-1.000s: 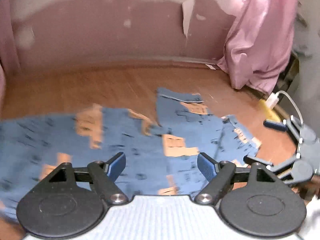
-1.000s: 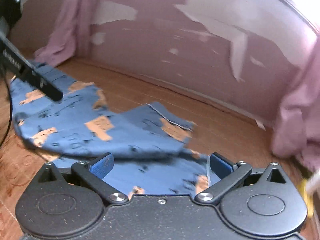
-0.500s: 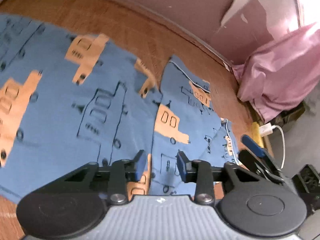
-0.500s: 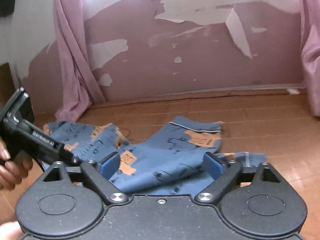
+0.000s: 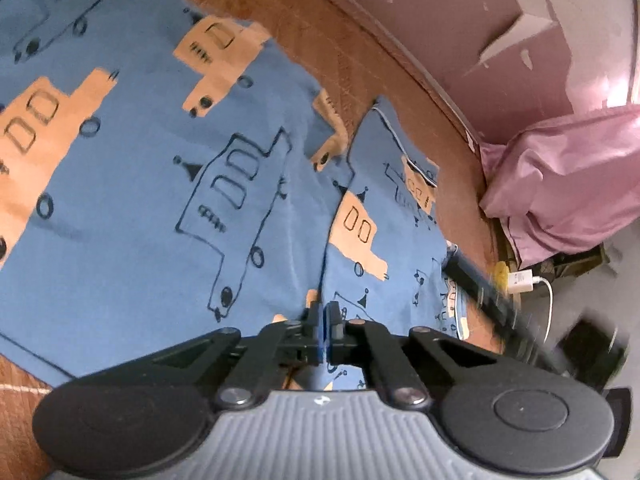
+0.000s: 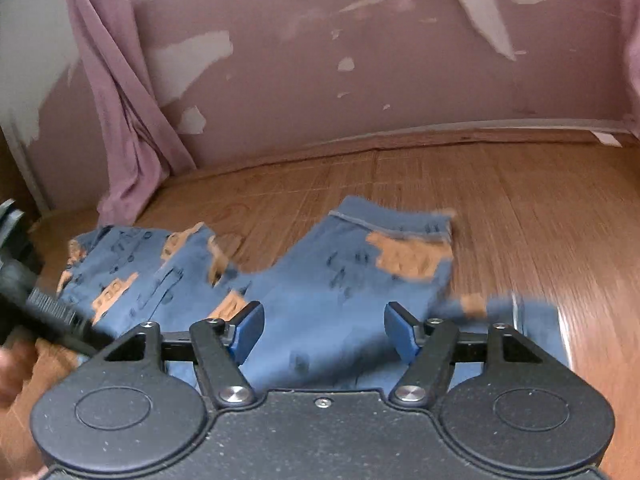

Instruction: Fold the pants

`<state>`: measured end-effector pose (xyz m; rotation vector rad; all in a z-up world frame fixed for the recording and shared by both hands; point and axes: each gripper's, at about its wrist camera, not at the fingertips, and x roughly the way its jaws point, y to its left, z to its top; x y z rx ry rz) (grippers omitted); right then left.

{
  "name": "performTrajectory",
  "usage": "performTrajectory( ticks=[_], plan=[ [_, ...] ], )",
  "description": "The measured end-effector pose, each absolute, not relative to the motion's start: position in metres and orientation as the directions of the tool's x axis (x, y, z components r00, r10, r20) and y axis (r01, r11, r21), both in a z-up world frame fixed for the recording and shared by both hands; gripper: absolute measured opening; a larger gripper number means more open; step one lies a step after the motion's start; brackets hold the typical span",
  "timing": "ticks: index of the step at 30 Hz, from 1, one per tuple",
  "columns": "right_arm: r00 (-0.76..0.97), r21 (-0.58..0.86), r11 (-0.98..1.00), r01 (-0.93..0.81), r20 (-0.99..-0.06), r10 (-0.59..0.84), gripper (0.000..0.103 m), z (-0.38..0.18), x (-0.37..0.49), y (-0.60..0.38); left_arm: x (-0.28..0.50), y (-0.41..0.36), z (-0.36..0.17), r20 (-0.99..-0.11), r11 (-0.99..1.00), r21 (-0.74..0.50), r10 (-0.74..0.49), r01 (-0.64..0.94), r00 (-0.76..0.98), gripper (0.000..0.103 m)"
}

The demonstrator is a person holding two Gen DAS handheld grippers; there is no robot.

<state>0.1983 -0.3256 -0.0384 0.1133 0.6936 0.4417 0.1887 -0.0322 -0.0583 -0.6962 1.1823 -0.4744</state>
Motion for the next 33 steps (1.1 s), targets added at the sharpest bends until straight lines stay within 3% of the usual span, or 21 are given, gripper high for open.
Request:
performTrajectory(
  ticks=[2, 11, 17, 20, 22, 25, 27, 33],
  plan=[
    [0.618, 0.241, 0.910, -0.337, -0.673, 0.407, 0.070, -0.025, 0.240, -0.307, 0.187, -0.037, -0.054, -0.679, 0.721, -0.693, -0.658, 0.014, 0.326, 0.001],
    [0.420, 0.177, 0.967, -0.180, -0.875, 0.239, 0.067, -0.021, 0.354, -0.229, 0.189, -0.058, -0.043, -0.707, 0.765, -0.640, -0.625, 0.077, 0.331, 0.001],
    [0.349, 0.162, 0.987, 0.000, -0.925, 0.152, 0.060, -0.031, 0.382, -0.226, 0.187, -0.049, -0.045, -0.696, 0.753, -0.654, -0.635, 0.070, 0.334, 0.001],
    [0.340, 0.123, 0.992, 0.000, -0.933, 0.116, 0.059, -0.031, 0.386, -0.218, 0.186, -0.049, -0.049, -0.695, 0.751, -0.657, -0.637, 0.067, 0.333, 0.001],
    [0.334, 0.058, 0.998, -0.020, -0.941, 0.061, 0.053, -0.032, 0.385, -0.209, 0.185, -0.048, -0.050, -0.695, 0.750, -0.658, -0.637, 0.063, 0.334, 0.001],
    [0.346, -0.039, 0.999, -0.032, -0.938, -0.025, 0.027, -0.031, 0.382, -0.196, 0.186, -0.049, -0.049, -0.698, 0.754, -0.654, -0.633, 0.061, 0.334, 0.001],
    [0.349, -0.036, 0.999, -0.030, -0.937, -0.023, 0.002, -0.031, 0.379, -0.191, 0.185, -0.050, -0.047, -0.702, 0.760, -0.646, -0.627, 0.067, 0.339, 0.001],
    [0.426, 0.154, 0.988, 0.033, -0.896, 0.125, 0.000, -0.013, 0.360, -0.232, 0.180, -0.049, -0.037, -0.713, 0.786, -0.612, -0.598, 0.091, 0.366, 0.000]
  ],
)
